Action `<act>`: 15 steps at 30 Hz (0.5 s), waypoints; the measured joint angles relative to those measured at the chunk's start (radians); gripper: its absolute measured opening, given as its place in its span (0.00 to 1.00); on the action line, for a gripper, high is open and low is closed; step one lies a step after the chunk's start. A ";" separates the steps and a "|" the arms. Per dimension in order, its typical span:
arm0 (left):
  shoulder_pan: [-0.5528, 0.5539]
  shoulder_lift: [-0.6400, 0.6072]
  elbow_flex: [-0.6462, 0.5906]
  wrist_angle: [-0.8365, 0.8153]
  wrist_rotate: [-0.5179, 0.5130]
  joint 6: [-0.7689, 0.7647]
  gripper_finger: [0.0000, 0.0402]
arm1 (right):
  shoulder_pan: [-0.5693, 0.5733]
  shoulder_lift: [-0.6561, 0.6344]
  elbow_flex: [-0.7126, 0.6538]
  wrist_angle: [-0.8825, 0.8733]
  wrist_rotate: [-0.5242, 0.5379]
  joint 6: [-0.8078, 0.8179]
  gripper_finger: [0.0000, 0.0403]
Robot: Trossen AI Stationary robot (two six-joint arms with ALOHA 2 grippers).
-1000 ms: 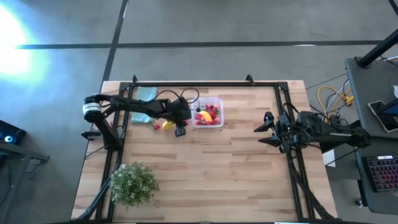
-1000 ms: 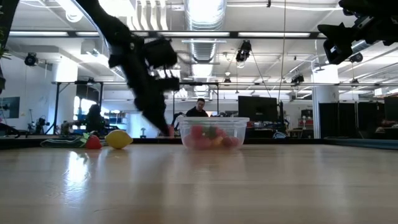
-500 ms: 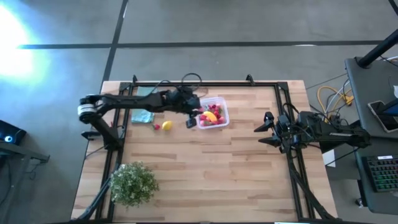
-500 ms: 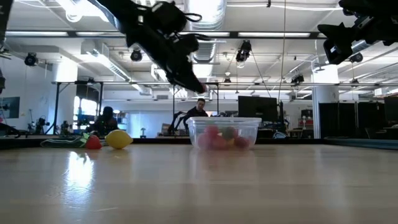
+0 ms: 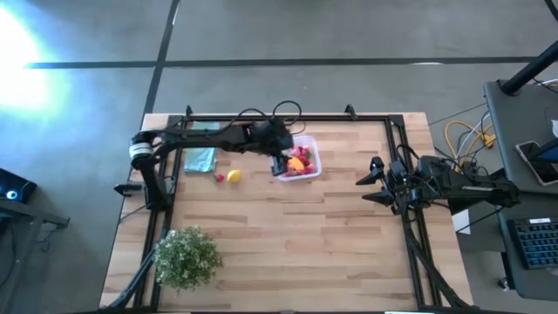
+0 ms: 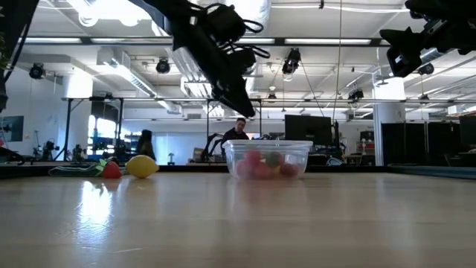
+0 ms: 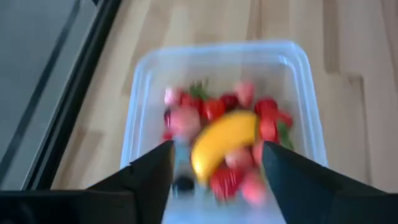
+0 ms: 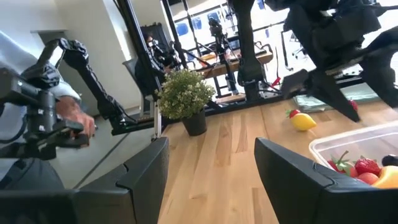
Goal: Pick and placing Produce into tupperware
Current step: Put the yellow lemon into the transparent bin
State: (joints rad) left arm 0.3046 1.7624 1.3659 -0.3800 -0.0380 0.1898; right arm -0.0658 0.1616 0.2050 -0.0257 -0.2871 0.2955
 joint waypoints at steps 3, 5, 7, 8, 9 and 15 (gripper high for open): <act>0.002 -0.055 0.000 -0.136 0.001 0.000 0.63 | 0.000 0.000 0.000 0.000 0.000 0.000 0.57; 0.008 -0.086 0.000 -0.272 -0.029 -0.002 0.65 | 0.000 0.000 0.000 0.000 0.000 0.000 0.57; 0.009 -0.110 -0.002 -0.419 -0.106 -0.051 0.66 | 0.000 0.000 0.000 0.000 0.000 0.000 0.57; 0.013 -0.118 -0.003 -0.486 -0.134 -0.090 0.66 | 0.000 0.000 0.000 0.000 0.000 0.000 0.57; 0.017 -0.128 -0.006 -0.545 -0.142 -0.126 0.66 | 0.000 0.000 0.000 0.000 0.000 0.000 0.57; 0.021 -0.156 -0.108 -0.647 -0.121 -0.217 0.66 | 0.000 0.001 0.000 0.000 0.000 0.000 0.57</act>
State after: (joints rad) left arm 0.3252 1.6060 1.2579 -1.0270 -0.1587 -0.0276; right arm -0.0662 0.1623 0.2050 -0.0257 -0.2871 0.2955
